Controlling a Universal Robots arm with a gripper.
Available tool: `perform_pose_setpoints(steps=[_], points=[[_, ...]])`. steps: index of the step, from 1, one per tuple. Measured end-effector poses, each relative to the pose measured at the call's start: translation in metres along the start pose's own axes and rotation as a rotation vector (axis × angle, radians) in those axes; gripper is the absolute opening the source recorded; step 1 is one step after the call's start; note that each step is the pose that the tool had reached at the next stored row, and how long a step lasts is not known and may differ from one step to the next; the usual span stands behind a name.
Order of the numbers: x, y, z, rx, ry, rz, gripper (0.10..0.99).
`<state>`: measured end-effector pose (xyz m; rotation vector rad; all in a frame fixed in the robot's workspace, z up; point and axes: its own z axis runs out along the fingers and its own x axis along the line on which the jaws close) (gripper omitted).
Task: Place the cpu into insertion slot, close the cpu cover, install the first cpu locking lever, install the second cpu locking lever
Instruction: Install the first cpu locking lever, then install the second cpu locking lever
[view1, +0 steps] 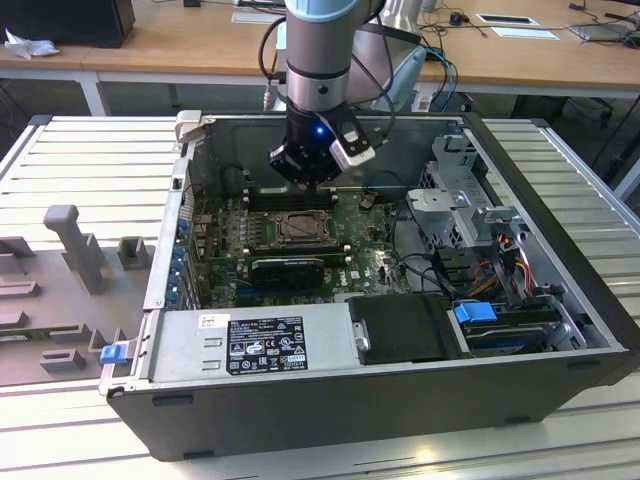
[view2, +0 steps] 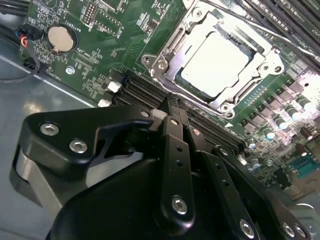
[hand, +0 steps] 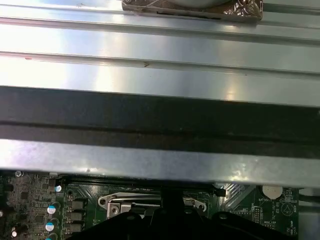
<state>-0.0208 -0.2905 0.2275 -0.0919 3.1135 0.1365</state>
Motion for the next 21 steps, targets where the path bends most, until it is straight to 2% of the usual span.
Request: perform_pose_setpoints(steps=[7, 18, 20, 21], points=[[0.0002, -0.0035, -0.0003, 0.000, 0.0000, 0.000, 0.106], [0.0009, -0.0136, -0.0019, 0.000, 0.0001, 0.000, 0.106], [0.0005, -0.0126, -0.0140, 0.000, 0.0000, 0.000, 0.106], [0.0004, -0.0123, -0.0168, 0.000, -0.0001, 0.000, 0.106]])
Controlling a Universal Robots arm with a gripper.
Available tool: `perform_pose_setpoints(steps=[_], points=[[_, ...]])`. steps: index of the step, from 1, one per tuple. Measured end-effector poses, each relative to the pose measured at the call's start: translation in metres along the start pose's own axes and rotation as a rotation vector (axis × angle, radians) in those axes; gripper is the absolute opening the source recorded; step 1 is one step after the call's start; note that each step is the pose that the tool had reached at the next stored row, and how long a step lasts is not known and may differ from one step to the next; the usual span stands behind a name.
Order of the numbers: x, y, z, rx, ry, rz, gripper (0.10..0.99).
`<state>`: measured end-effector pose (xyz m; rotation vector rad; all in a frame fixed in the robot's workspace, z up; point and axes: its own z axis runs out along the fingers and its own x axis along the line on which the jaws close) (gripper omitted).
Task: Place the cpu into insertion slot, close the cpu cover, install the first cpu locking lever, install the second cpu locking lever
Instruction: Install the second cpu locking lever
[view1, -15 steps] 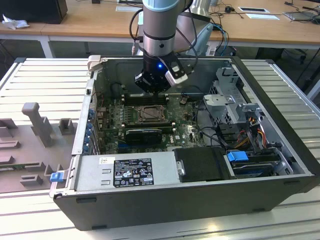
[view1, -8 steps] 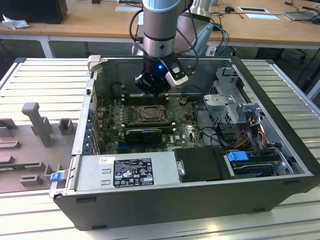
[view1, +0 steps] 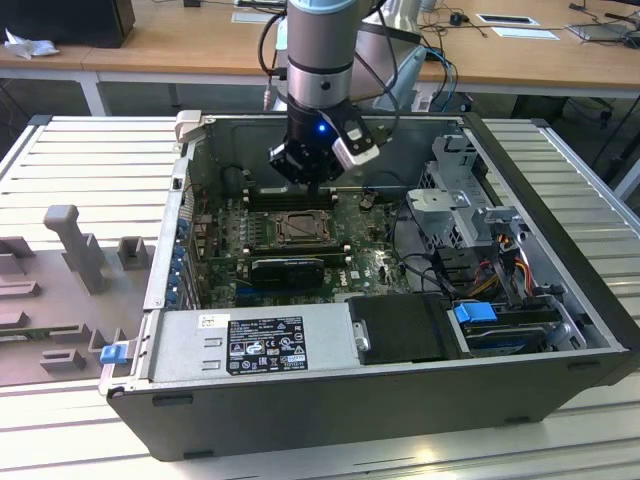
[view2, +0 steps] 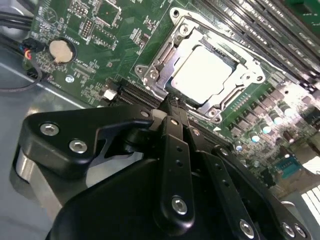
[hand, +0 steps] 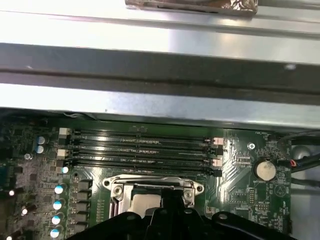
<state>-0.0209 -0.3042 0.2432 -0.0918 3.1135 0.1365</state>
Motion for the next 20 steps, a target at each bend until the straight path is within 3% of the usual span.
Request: perform_pose_setpoints(steps=[2, 6, 16, 19, 20], points=[[-0.0003, 0.0009, -0.0103, 0.000, 0.0002, 0.000, 0.106], [0.0002, -0.0025, -0.0128, 0.001, 0.0002, 0.000, 0.106], [0.0032, -0.0369, -0.0144, 0.002, 0.0006, 0.000, 0.106], [0.0037, -0.0435, -0.0109, 0.000, 0.0073, 0.001, 0.106], [0.0041, -0.0490, -0.0095, -0.004, 0.0073, 0.001, 0.106]])
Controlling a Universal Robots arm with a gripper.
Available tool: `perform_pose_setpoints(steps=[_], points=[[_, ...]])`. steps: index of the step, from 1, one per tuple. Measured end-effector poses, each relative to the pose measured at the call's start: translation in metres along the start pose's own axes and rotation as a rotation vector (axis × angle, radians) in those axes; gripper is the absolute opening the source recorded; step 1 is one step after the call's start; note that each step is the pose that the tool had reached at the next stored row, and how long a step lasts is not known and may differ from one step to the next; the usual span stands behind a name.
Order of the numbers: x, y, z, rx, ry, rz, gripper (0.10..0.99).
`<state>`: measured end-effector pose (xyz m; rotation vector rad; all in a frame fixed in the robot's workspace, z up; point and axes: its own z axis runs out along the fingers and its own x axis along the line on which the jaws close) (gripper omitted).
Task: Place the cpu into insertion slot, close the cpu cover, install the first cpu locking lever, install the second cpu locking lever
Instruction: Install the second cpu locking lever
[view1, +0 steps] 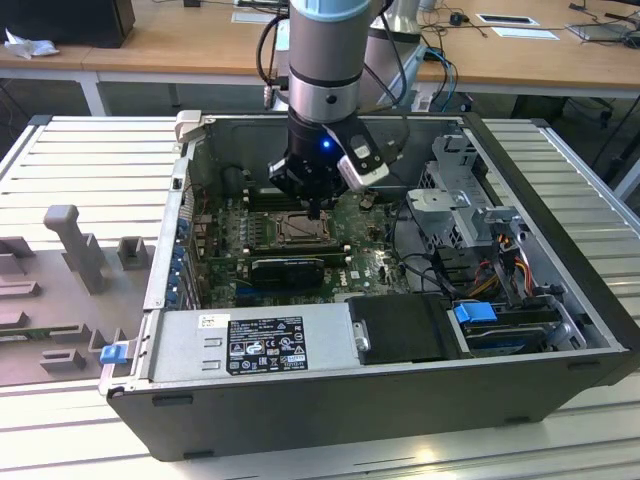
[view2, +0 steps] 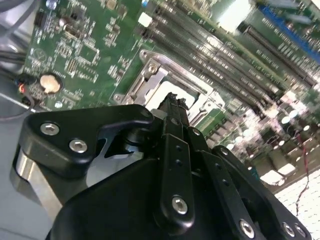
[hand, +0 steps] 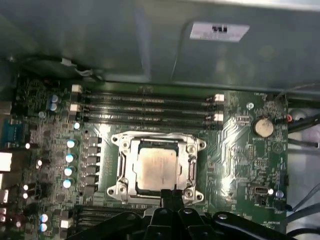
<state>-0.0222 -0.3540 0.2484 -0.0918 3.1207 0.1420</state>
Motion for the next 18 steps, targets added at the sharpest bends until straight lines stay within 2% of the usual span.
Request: perform_pose_setpoints(steps=[4, 6, 7, 10, 12, 14, 18], points=[[0.0010, -0.0128, 0.0009, -0.004, -0.0001, 0.000, 0.106], [0.0013, -0.0168, 0.0022, -0.006, 0.0015, -0.001, 0.106], [0.0014, -0.0188, 0.0036, -0.009, 0.0059, -0.001, 0.106], [0.0034, -0.0216, 0.0053, -0.027, 0.0060, -0.005, 0.106], [0.0071, -0.0221, 0.0056, -0.034, 0.0058, -0.009, 0.106], [0.0120, -0.0223, 0.0058, -0.036, 0.0060, -0.011, 0.106], [0.0297, -0.0223, 0.0065, -0.037, 0.0064, -0.016, 0.106]])
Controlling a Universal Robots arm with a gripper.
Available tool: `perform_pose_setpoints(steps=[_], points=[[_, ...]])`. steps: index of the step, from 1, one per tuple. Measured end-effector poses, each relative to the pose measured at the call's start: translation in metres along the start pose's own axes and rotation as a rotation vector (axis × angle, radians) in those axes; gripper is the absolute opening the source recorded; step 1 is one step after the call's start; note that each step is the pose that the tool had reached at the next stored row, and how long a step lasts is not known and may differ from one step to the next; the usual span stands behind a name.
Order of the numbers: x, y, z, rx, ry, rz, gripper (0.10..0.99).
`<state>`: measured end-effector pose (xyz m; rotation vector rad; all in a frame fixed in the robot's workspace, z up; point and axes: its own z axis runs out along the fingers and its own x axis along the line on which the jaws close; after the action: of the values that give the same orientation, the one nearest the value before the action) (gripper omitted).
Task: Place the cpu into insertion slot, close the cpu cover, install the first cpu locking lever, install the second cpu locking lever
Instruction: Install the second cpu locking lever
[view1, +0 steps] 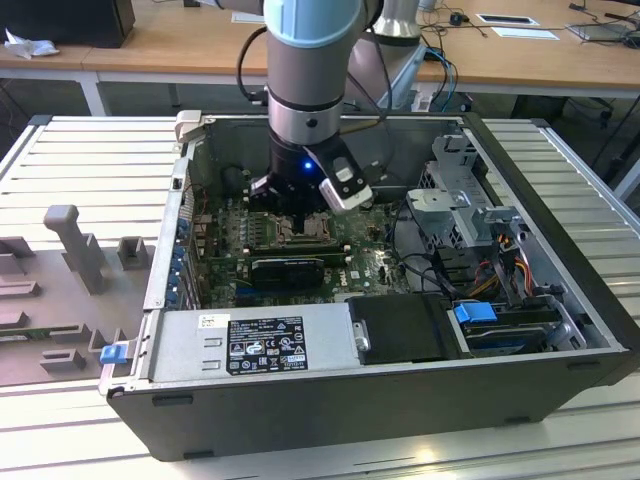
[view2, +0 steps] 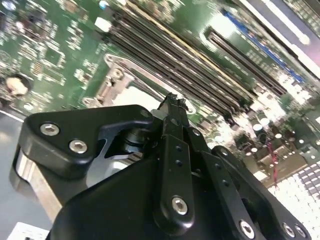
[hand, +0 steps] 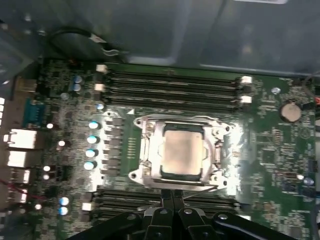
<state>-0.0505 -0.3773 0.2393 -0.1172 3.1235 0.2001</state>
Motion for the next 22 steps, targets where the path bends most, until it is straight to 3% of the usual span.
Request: perform_pose_setpoints(steps=[2, 8, 9, 11, 15, 22], points=[[0.0042, -0.0003, 0.0026, 0.000, 0.0002, -0.002, 0.106], [0.0067, -0.0022, 0.0158, -0.003, 0.0014, -0.012, 0.106], [0.0086, -0.0024, 0.0171, -0.008, 0.0014, -0.014, 0.106], [0.0125, -0.0052, 0.0179, -0.040, -0.0013, -0.015, 0.106], [0.0163, -0.0110, 0.0180, -0.066, -0.0035, -0.015, 0.106], [0.0222, -0.0153, 0.0229, -0.085, -0.0051, -0.015, 0.106]])
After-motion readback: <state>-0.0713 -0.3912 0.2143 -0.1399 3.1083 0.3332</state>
